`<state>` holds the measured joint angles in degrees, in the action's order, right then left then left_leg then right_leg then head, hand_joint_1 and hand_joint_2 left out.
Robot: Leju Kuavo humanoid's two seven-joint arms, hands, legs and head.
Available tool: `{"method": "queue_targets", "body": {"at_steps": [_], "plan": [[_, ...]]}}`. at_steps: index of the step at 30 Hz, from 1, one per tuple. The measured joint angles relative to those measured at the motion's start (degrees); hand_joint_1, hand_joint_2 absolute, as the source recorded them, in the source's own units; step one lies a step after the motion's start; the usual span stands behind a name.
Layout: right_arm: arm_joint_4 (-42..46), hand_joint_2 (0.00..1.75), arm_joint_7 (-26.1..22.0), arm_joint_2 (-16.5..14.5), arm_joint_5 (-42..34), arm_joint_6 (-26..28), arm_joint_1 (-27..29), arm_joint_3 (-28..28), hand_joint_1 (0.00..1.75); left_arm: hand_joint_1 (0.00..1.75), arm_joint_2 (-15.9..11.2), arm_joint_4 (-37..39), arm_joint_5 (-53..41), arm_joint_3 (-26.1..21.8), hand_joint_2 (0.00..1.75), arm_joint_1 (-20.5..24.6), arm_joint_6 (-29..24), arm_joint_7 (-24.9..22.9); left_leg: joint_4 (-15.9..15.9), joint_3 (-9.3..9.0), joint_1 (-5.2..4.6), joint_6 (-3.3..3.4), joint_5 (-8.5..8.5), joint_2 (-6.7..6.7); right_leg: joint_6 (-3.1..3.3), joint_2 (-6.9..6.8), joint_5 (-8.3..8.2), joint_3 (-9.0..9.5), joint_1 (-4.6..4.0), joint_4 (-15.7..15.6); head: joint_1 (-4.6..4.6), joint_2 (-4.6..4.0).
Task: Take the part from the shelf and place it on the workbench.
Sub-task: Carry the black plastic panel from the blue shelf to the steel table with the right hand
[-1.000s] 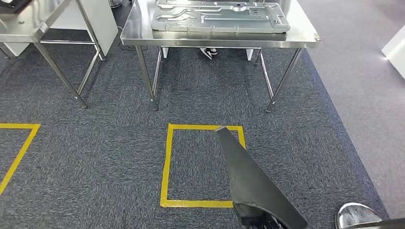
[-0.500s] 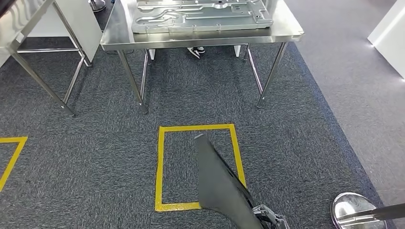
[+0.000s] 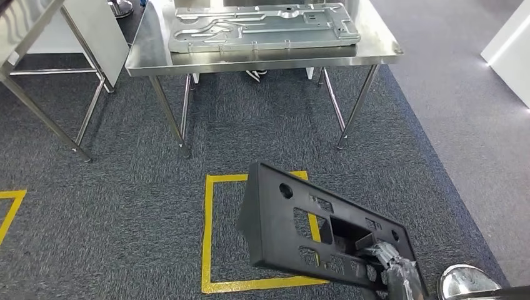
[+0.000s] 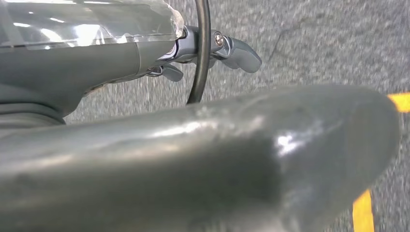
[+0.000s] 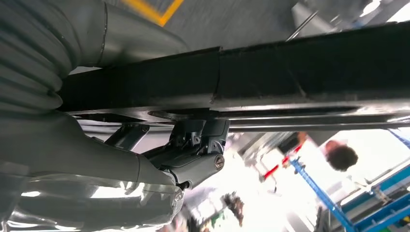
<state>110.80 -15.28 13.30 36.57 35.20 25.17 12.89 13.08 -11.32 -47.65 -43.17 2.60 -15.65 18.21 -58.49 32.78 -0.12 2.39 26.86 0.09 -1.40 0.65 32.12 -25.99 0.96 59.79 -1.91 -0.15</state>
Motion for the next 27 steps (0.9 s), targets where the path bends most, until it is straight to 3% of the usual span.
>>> {"method": "queue_targets", "body": {"at_steps": [2, 4, 5, 6, 7, 9, 11, 14, 16, 19, 21, 22, 23, 25, 27], "plan": [[-0.01, 1.75, 0.95, -0.28, 2.24, -1.07, -0.95, -3.11, 1.75, 0.0, -0.1, 0.0, -0.41, 0.0, 0.0, 0.07, 0.26, 0.0, 0.89, -1.46, 0.24, 0.45, 0.4, -0.04, -0.42, -0.14, 1.04, -3.75, 0.16, 5.78, 0.01, 0.0], [-0.04, 1.75, 1.75, -0.69, 4.38, -1.93, -1.61, -5.83, 1.75, 0.0, -0.12, 0.0, -0.72, 0.0, 0.0, 0.18, 0.36, 0.0, 1.05, -2.39, 0.26, 0.6, 1.15, -0.11, -0.82, -0.21, 3.68, -8.97, 0.36, 11.78, 0.0, 0.0], [-0.1, 1.75, 2.34, -0.95, 5.57, -2.42, -1.86, -6.91, 1.75, 0.0, -0.15, 0.0, -0.9, 0.0, 0.0, 0.16, 0.44, 0.0, 1.05, -2.98, 0.28, 0.53, 1.67, -0.18, -0.98, -0.26, 4.37, -10.97, 0.47, 13.17, 0.0, 0.0], [-0.19, 1.75, 3.16, -1.25, 7.05, -3.05, -2.19, -7.92, 1.75, 0.0, -0.19, 0.0, -1.17, 0.01, 0.0, 0.08, 0.55, -0.01, 1.05, -3.71, 0.32, 0.39, 2.24, -0.26, -1.15, -0.3, 3.92, -12.03, 0.58, 12.81, 0.01, 0.0], [-0.32, 1.75, 4.07, -1.58, 8.62, -3.74, -2.62, -8.72, 1.75, 0.0, -0.23, 0.0, -1.42, 0.02, 0.0, 0.0, 0.72, -0.03, 1.05, -4.5, 0.37, 0.21, 2.82, -0.31, -1.26, -0.36, 2.46, -12.26, 0.66, 11.04, 0.01, 0.0], [-0.69, 1.75, 6.14, -2.81, 11.87, -5.34, -3.87, -10.79, 1.75, 0.0, -0.31, 0.0, -1.99, 0.07, 0.0, -0.04, 1.13, -0.09, 0.98, -6.18, 0.44, -0.28, 4.14, -0.3, -1.29, -0.6, -3.14, -11.19, 0.76, 4.45, -0.01, 0.0], [-1.2, 1.75, 7.75, -4.52, 14.06, -6.89, -5.43, -12.78, 1.75, 0.0, -0.39, 0.0, -2.48, 0.14, 0.0, 0.14, 1.37, -0.15, 1.04, -7.07, 0.4, -1.04, 5.28, -0.3, -0.63, -0.94, -6.14, -10.32, 0.45, 0.35, 0.05, 0.0], [-2.07, 1.75, 9.47, -6.93, 16.61, -8.65, -7.79, -14.42, 1.75, 0.0, -0.63, 0.0, -3.23, 0.34, 0.0, 0.37, 1.71, -0.23, 0.4, -7.93, 0.35, -2.28, 5.66, -0.26, 0.92, -0.79, -5.87, -9.39, 0.26, -0.21, 0.1, 0.0], [-2.53, 1.75, 9.98, -7.8, 17.71, -9.24, -9.16, -14.63, 1.75, 0.0, -0.79, 0.0, -3.5, 0.46, 0.0, 0.53, 1.9, -0.22, -2.88, -6.99, 0.44, -2.71, 6.05, -0.19, 1.79, -0.7, -5.24, -8.08, 0.35, -0.59, 0.09, 0.0], [-3.11, 1.75, 10.36, -8.03, 18.33, -9.49, -10.73, -14.58, 1.75, 0.0, -0.9, 0.0, -3.58, 0.51, 0.0, 0.72, 2.0, -0.21, -12.85, -0.39, 0.54, -3.04, 10.01, -0.16, 2.58, -0.69, -4.01, -6.64, 0.05, -0.75, 0.06, 0.0], [-3.44, 1.75, 10.44, -8.03, 18.45, -9.49, -11.11, -14.56, 1.75, 0.0, -0.95, 0.0, -3.61, 0.52, 0.0, 0.53, 2.01, -0.25, -15.54, 3.22, 0.5, -3.0, 11.69, -0.16, 2.77, -0.59, -2.97, -5.5, -0.33, -0.75, 0.05, 0.0], [-3.59, 1.75, 10.46, -8.03, 18.47, -9.49, -11.18, -14.56, 1.75, 0.0, -0.97, 0.0, -3.61, 0.52, 0.0, 0.39, 2.02, -0.26, -14.1, 3.79, 0.41, -2.73, 10.57, -0.17, 2.81, -0.52, -2.39, -4.73, -0.54, -0.75, 0.05, 0.0], [-3.7, 1.75, 10.48, -8.03, 18.48, -9.49, -11.23, -14.55, 1.75, 0.0, -0.99, 0.0, -3.62, 0.52, 0.0, 0.27, 2.02, -0.26, -11.3, 3.7, 0.25, -2.25, 8.23, -0.17, 2.82, -0.48, -1.8, -3.91, -0.76, -0.76, 0.05, 0.0], [-3.99, 1.75, 10.48, -8.03, 18.5, -9.5, -11.48, -14.53, 1.75, 0.0, -1.21, 0.0, -3.61, 0.52, 0.0, 0.09, 2.01, -0.27, -5.41, 3.17, -0.41, -0.78, 2.2, -0.34, 2.73, -0.42, -0.7, -2.62, -0.96, -0.9, 0.12, 0.0], [-4.27, 1.75, 10.52, -8.04, 18.52, -9.53, -11.77, -14.5, 1.75, 0.0, -1.45, 0.0, -3.65, 0.53, 0.0, 0.0, 2.01, -0.26, -2.58, 2.92, -1.13, 0.18, -0.52, -0.56, 2.25, -0.3, -0.15, -1.98, -0.8, -1.06, 0.19, 0.0]]}}
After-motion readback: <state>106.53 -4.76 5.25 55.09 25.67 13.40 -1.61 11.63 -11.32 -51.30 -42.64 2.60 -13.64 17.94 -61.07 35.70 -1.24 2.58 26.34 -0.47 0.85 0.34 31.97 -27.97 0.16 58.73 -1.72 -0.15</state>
